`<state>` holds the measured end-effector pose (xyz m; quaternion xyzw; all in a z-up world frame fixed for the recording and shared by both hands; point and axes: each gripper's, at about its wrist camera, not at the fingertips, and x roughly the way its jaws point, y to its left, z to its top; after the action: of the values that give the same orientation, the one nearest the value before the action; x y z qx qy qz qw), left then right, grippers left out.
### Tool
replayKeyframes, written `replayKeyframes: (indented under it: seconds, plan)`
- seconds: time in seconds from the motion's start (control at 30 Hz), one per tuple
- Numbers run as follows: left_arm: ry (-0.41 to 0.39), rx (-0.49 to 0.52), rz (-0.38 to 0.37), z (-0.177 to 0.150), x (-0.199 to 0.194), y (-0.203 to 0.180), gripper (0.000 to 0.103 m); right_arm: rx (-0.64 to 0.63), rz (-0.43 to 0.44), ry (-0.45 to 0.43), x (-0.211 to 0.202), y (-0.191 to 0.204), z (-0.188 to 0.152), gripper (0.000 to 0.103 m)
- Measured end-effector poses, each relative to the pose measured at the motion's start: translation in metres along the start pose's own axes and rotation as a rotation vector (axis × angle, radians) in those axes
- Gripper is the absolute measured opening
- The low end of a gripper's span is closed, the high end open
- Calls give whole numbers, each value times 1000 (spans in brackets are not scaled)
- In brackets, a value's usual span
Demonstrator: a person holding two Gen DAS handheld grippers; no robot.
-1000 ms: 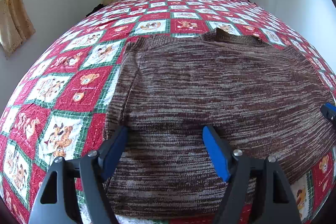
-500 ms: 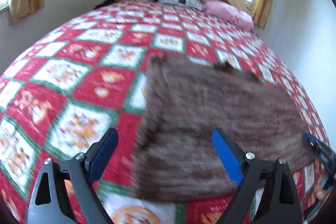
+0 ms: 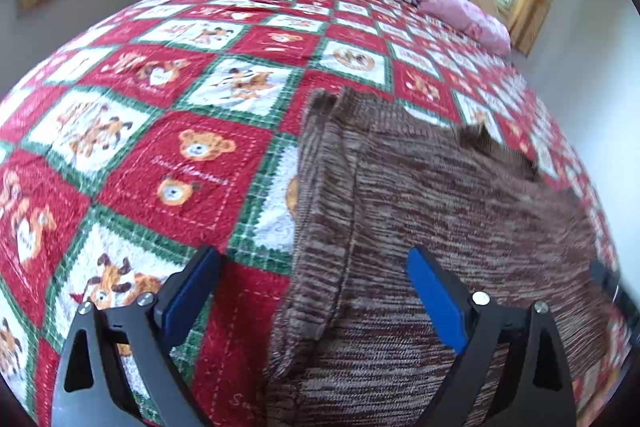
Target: Fold small clothes
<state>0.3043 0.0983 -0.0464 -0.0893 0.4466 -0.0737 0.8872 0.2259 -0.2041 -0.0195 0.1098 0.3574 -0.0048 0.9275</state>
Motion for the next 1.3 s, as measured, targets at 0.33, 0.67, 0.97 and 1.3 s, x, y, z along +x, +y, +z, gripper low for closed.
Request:
replayKeyframes:
  seconds: [0.33,0.67,0.97,1.3]
  plan:
    - [12,-51,-118,14,6,-4,91,41,-2,64,74,13,2,30]
    - [9,-121,-209,19,10,2,33,44,5,54,75,11,-1,30]
    - [25,-166,-235,21,8,4,15,55,17,51,74,9,0,30]
    - [-48,-18,-250,42,-34,-61,14,148,94,29,63,-7,3,30]
